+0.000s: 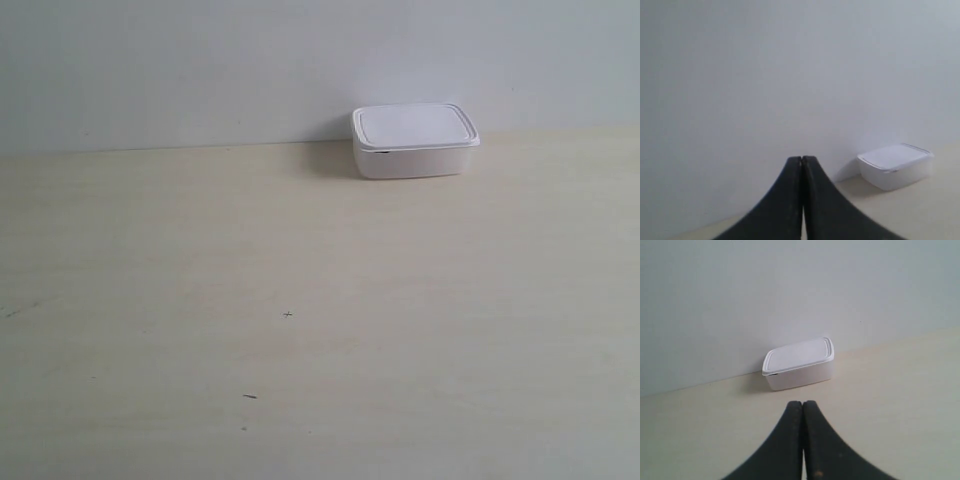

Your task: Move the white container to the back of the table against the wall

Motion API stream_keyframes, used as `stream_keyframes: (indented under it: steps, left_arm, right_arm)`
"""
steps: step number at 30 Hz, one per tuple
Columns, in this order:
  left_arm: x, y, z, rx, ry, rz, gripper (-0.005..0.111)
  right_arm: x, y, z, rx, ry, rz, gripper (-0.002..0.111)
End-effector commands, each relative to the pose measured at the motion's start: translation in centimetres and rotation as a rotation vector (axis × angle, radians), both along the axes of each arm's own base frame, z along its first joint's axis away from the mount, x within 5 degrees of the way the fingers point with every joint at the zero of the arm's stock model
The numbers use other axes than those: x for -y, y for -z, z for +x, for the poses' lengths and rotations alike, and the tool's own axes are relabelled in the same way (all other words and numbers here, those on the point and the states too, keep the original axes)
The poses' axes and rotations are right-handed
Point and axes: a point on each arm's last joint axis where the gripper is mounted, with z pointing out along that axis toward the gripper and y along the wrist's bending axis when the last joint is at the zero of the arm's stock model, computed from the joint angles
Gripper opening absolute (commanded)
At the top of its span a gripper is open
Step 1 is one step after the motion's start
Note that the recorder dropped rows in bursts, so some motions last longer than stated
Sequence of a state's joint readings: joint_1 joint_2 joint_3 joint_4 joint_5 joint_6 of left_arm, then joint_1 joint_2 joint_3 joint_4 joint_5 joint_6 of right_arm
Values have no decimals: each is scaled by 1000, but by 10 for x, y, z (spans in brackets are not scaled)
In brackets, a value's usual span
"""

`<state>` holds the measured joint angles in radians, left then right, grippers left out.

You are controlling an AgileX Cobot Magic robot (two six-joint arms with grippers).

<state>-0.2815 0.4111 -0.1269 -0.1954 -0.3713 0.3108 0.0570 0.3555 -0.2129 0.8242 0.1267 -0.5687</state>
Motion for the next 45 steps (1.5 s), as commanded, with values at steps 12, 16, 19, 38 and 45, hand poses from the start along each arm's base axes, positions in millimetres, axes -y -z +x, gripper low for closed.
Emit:
stream_keyframes:
  steps: [12, 16, 19, 38, 45]
  left_arm:
    - [-26, 26, -34, 109, -268, -10, 0]
    - [-27, 27, -36, 105, -294, -8, 0]
    - [-27, 27, -37, 108, -297, -8, 0]
    - [-22, 55, -33, -202, -235, 25, 0]
    - [-20, 63, -34, -291, -216, 34, 0]
  right_arm:
    - [3, 11, -27, 156, 13, 13, 0]
    - [3, 11, -27, 156, 13, 13, 0]
    - [3, 11, -27, 154, 13, 30, 0]
    - [2, 57, -24, 17, -26, -233, 0]
    - [3, 60, -24, 7, -38, -315, 0]
